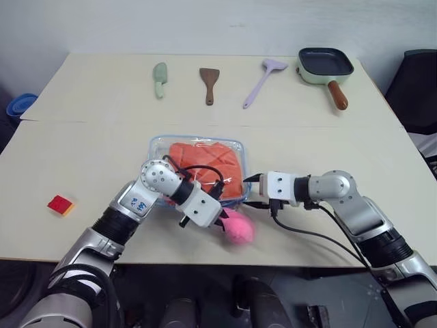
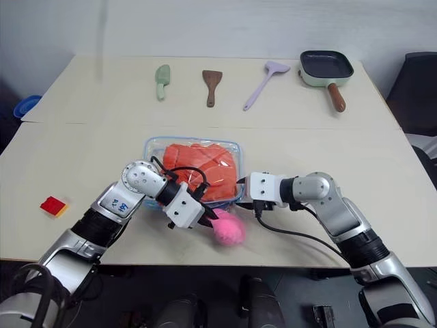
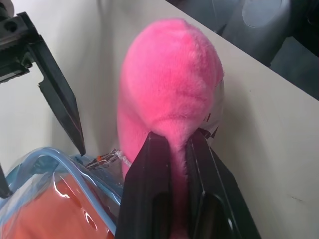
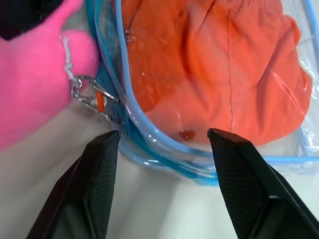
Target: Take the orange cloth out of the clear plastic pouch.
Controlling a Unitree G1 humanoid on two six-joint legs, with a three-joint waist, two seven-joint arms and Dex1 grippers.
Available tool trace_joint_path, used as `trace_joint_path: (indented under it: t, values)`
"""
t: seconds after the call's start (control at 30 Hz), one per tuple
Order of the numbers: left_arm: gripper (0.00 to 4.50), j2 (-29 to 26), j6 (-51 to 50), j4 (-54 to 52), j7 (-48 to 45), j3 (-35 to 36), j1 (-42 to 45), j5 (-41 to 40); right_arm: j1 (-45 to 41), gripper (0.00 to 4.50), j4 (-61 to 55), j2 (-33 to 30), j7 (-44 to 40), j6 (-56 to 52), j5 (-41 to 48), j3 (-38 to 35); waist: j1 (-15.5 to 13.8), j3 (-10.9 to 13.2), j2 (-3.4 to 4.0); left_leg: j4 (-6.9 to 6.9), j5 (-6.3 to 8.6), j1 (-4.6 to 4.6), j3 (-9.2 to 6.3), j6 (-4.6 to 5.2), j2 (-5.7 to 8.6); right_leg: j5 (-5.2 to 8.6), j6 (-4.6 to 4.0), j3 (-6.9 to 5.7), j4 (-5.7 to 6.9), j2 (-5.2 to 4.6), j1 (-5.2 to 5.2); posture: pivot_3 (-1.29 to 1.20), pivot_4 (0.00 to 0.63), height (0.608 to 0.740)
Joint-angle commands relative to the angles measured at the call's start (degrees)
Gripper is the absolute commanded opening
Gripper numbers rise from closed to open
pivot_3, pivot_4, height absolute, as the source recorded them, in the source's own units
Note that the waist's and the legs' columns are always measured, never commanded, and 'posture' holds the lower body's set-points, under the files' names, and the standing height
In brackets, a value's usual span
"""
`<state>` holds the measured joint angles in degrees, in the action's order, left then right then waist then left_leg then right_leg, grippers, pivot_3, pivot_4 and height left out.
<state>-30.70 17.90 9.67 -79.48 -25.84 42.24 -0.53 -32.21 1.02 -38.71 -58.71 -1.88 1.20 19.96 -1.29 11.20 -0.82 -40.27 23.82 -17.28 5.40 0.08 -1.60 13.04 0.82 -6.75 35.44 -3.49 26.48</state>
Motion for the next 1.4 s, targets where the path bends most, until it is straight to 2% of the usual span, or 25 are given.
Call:
trace_joint_path:
  t: [0.03,0.2,0.33,0.5,0.63,0.8,0.97,1.1,1.23,1.37,1.4]
  values:
    - [0.0,-0.77,-0.88,-1.07,0.62,-0.23,-0.67,1.54,-1.08,1.66,0.34,0.67,-0.96,1.83,-0.05,-1.09,0.01,0.0,0.0,0.0,0.0,0.0,0.0,0.0,0.0,0.0,0.0,0.0,0.0,0.0,0.0,0.0,0.15,0.74]
    - [0.0,-1.54,-2.21,-2.24,1.39,0.65,-2.18,0.87,-1.45,0.03,3.11,1.22,-1.39,3.84,-1.57,-0.83,0.04,0.0,0.0,0.0,0.0,0.01,0.01,0.0,0.0,0.0,0.0,0.01,0.0,0.0,0.0,0.0,0.15,0.74]
    - [0.0,-4.8,-8.18,-6.65,2.42,4.87,-6.61,-3.15,-2.18,0.03,3.79,0.53,-2.5,5.77,-2.7,-0.99,0.25,0.0,0.01,0.01,0.0,0.03,0.01,0.0,-0.03,0.0,0.0,0.01,0.03,0.0,0.01,0.0,0.15,0.74]
    - [0.0,-8.86,-31.96,-16.0,10.02,17.79,-12.98,-15.38,-2.45,0.03,4.13,-2.99,-6.33,11.16,-2.07,-2.6,0.68,0.02,0.03,0.01,0.0,0.02,-0.02,-0.01,-0.06,0.01,-0.02,0.01,0.06,-0.01,0.04,0.0,0.15,0.74]
    - [0.0,-12.35,-42.81,-19.06,16.16,27.76,-17.6,-20.37,-1.7,0.03,4.03,-5.24,-8.22,13.76,-0.35,-4.03,0.86,0.02,0.04,0.02,0.0,0.0,-0.06,-0.02,-0.06,0.02,-0.02,0.0,0.02,-0.03,0.04,0.0,0.15,0.74]
    - [0.0,-18.55,-52.74,-21.03,19.3,44.74,-28.08,-27.38,2.02,0.03,2.21,-9.13,-10.75,16.71,2.17,-6.69,1.35,0.03,0.05,0.13,0.02,0.02,-0.07,-0.08,-0.11,0.04,-0.07,-0.02,-0.02,-0.02,0.09,0.0,0.15,0.74]
    - [0.0,-22.47,-55.92,-16.17,20.99,52.75,-30.42,-29.68,5.02,0.03,0.59,-11.38,-12.64,18.34,4.91,-8.79,1.29,0.04,0.07,0.12,0.04,0.07,-0.04,-0.14,-0.1,0.06,-0.1,0.01,-0.08,-0.03,0.09,0.0,0.15,0.74]
    - [0.0,-23.74,-58.3,-14.34,21.21,53.7,-28.97,-31.91,6.29,0.03,-0.72,-11.53,-13.24,18.16,6.21,-9.18,1.28,0.04,0.07,0.15,0.05,0.1,-0.05,-0.22,-0.11,0.09,-0.14,0.0,-0.06,-0.02,0.09,0.0,0.15,0.74]
    - [0.0,-22.48,-56.8,-19.03,20.78,49.04,-31.33,-31.18,6.26,0.03,-1.45,-10.11,-11.89,17.25,5.53,-8.3,1.34,0.05,0.09,0.17,0.06,0.09,-0.04,-0.25,-0.12,0.09,-0.14,0.0,0.02,-0.02,0.11,0.0,0.15,0.74]
    - [0.0,-21.41,-55.9,-17.53,21.95,47.61,-32.85,-30.29,6.77,0.03,-2.38,-9.99,-11.23,15.92,5.75,-8.73,1.35,0.05,0.09,0.17,0.06,0.08,-0.02,-0.27,-0.13,0.09,-0.15,0.02,0.03,0.0,0.13,0.0,0.15,0.74]
    - [0.35,-21.09,-56.15,-16.4,22.47,47.9,-32.75,-30.46,7.09,0.01,-2.61,-10.16,-11.12,15.23,5.98,-9.01,1.36,0.06,0.09,0.17,0.05,0.1,-0.02,-0.28,-0.13,0.1,-0.17,0.02,0.03,0.0,0.13,0.0,0.15,0.74]
